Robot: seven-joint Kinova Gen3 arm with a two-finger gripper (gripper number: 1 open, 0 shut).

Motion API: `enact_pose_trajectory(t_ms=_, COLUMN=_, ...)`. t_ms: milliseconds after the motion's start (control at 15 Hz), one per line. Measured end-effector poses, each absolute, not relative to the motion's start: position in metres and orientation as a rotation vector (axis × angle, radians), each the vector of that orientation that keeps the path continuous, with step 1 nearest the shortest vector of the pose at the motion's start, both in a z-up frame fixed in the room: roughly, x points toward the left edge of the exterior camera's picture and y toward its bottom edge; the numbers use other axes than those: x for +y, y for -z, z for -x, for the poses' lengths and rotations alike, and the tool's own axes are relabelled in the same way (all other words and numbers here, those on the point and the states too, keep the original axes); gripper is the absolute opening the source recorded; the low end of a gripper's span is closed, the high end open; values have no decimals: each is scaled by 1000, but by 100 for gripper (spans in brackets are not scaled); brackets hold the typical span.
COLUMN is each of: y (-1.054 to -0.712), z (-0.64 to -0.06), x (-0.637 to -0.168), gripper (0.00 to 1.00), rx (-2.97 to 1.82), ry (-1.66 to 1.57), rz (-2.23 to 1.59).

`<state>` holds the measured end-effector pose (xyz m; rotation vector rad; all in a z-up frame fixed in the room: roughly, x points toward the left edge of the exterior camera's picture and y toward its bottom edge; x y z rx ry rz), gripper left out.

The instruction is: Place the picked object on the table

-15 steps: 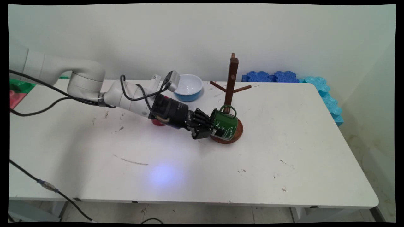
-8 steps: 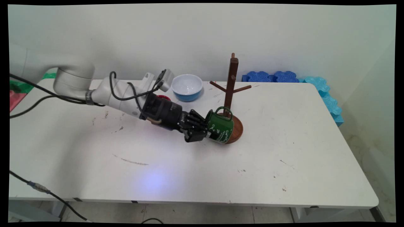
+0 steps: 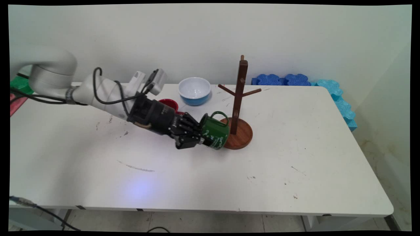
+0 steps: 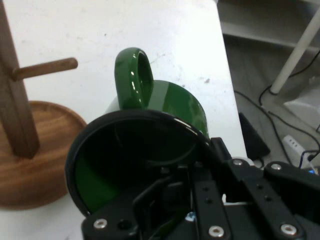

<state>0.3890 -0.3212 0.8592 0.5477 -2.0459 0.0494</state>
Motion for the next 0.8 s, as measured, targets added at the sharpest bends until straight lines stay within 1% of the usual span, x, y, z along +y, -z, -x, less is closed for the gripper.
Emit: enact_pose_trajectory(t_ms=800, y=-900, z=-436, x=-299, gripper=0, rx=-2257, ry=-179, rz=-516)
